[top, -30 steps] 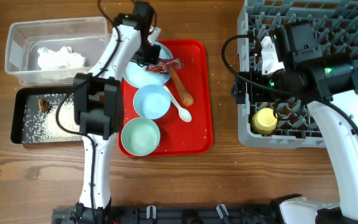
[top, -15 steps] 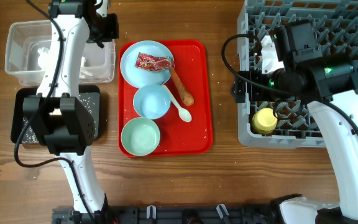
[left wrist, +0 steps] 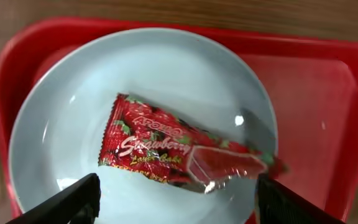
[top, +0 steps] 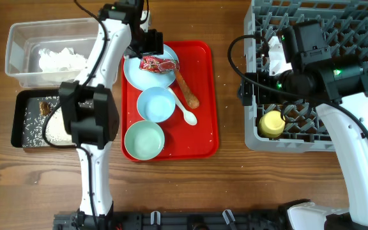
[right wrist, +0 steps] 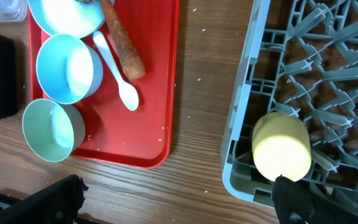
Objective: Sort waste into correct bins and load items into the dishwasher rack
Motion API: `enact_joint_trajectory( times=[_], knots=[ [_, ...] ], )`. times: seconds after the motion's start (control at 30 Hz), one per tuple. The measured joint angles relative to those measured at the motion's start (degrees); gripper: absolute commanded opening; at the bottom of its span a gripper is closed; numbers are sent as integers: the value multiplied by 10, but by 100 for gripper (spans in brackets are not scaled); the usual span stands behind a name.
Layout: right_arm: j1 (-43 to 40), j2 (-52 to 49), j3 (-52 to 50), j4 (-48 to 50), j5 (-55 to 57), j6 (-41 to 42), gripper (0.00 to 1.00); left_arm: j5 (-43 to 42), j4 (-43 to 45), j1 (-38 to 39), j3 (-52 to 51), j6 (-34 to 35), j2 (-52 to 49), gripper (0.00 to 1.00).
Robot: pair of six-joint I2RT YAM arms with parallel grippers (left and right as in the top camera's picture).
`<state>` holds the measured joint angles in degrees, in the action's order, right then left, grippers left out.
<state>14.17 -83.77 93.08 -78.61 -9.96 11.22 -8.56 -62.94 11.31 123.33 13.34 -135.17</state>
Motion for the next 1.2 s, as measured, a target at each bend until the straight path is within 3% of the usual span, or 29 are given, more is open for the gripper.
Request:
enact_joint_trajectory(
  times=[0.17,0.53,0.6,0.83,0.97,1.03,1.2],
  knots=[
    [0,0,0,0,0,0,100,6,42,5,0,143,-28,81],
    [0,0,0,-1,0,0,100,6,63,8,3,191,-70,87],
    [0,0,0,-2,0,0,100,6,60,8,6,186,-72,79],
    [0,0,0,-2,0,0,100,14,3,10,13,110,-79,26],
    [0,0,0,-2,0,0,100,12,-16,11,13,87,-81,21],
    [0,0,0,-3,0,0,100,12,-24,11,13,76,-81,6],
    [0,0,0,-7,0,0,100,11,-48,10,14,51,-82,4]
  ],
)
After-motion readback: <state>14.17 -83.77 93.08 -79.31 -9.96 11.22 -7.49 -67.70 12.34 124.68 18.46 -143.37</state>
